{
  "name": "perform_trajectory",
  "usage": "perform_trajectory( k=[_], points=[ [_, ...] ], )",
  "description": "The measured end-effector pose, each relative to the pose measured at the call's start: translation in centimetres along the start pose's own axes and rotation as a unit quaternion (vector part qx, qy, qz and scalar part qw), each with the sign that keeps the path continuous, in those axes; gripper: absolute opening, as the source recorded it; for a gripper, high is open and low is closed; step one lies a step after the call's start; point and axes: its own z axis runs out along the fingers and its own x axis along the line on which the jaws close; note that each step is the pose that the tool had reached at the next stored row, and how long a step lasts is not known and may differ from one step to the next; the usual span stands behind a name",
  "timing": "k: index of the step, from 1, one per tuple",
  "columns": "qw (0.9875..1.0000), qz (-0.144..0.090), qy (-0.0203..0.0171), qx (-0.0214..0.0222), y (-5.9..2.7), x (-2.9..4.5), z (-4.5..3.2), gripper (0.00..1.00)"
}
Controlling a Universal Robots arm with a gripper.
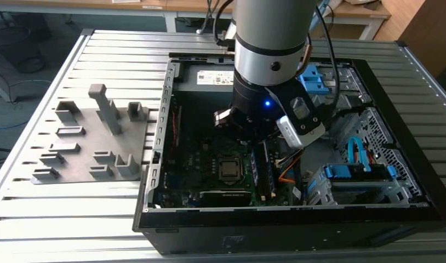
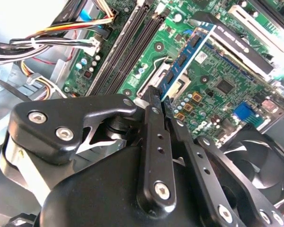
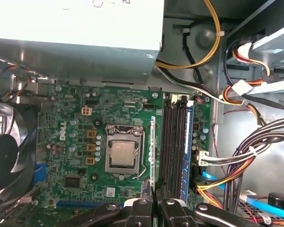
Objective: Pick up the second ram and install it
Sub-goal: 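Insert the second ram into the second slot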
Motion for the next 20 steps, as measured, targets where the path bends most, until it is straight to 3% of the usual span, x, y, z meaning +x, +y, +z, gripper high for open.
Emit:
perform_trajectory(
  k=[20],
  points=[
    [0.9988, 0.049, 0.0002, 0.0022, 0.0, -0.01, 0.0, 0.14]
  ],
)
